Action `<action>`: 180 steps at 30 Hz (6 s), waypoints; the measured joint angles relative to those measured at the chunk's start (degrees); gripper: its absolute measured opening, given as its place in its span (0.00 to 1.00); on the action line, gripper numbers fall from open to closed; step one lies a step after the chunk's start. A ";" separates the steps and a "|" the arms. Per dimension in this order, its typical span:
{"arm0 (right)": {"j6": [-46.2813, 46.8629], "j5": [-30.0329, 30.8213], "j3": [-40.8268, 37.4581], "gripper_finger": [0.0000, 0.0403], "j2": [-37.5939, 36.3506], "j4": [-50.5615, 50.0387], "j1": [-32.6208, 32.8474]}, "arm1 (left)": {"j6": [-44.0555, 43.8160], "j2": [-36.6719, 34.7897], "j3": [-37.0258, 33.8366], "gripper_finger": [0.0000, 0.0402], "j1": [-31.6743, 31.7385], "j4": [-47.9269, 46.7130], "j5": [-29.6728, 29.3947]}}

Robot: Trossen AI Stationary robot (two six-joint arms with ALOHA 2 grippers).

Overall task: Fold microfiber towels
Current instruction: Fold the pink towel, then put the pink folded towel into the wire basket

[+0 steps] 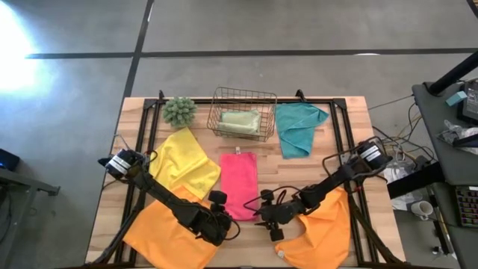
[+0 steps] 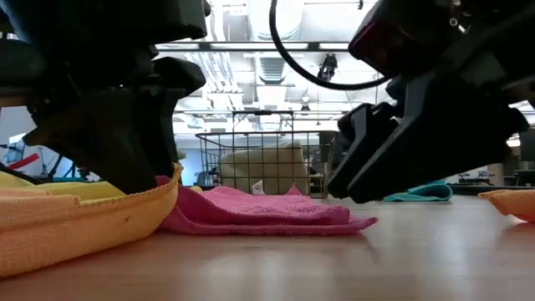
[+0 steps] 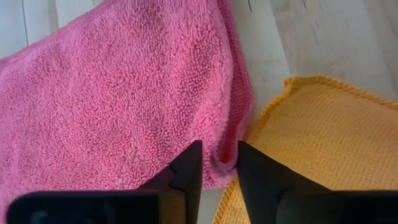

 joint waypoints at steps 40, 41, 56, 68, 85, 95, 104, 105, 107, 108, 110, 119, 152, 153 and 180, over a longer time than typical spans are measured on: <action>-0.38 -4.16 0.15 0.08 0.83 -7.08 -4.83 | -3.23 -0.06 1.01 0.01 2.49 2.14 0.83; -0.05 -4.18 0.15 0.05 0.83 -7.30 -4.83 | -3.27 -0.08 1.04 0.01 2.51 1.93 0.83; 10.26 -2.23 5.60 0.02 -10.28 -26.86 -0.40 | -3.44 -5.67 4.79 0.01 2.52 -0.60 6.64; 21.74 0.16 26.41 0.02 -5.28 -49.45 4.19 | -7.61 -7.74 10.83 0.01 0.91 -9.70 6.89; 27.10 14.91 26.70 0.02 -4.88 -62.56 -3.54 | -6.13 -7.52 10.16 0.01 8.40 -15.64 -2.22; 26.19 14.21 22.78 0.02 -4.87 -60.42 -9.21 | -6.08 -7.37 6.33 0.01 13.82 -15.44 -1.52; 23.42 14.11 21.95 0.02 -4.87 -59.32 -13.02 | -6.02 -7.37 4.11 0.01 17.21 -14.53 -0.33; 22.50 14.09 21.94 0.02 -4.87 -58.94 -13.11 | -6.00 -7.37 4.11 0.01 17.29 -14.44 -0.13; 21.46 14.01 21.94 0.03 -4.87 -58.30 -13.11 | -5.59 -7.37 4.07 0.02 17.40 -13.70 0.09; 20.91 13.95 21.94 0.05 -4.88 -58.34 -13.11 | -5.38 -7.37 4.07 0.02 17.41 -13.24 0.07; 20.59 13.24 21.94 0.08 -4.88 -58.23 -13.24 | -4.24 -7.37 4.07 0.04 17.49 -13.21 0.07; 19.20 14.55 21.94 0.28 -4.86 -59.95 -15.77 | -4.20 -7.37 4.13 0.25 18.89 -13.72 -1.05; -5.32 -6.80 -2.34 0.40 -34.77 -45.25 -9.17 | -1.55 -2.67 8.72 0.42 8.10 -7.49 5.09; -6.58 -6.84 -2.36 0.41 -34.12 -43.74 -8.54 | -1.56 -2.22 8.72 0.42 7.76 -7.49 5.10; -12.07 -1.93 10.61 0.46 -4.08 -37.29 -6.58 | -6.18 5.66 8.00 0.42 6.62 -6.30 1.43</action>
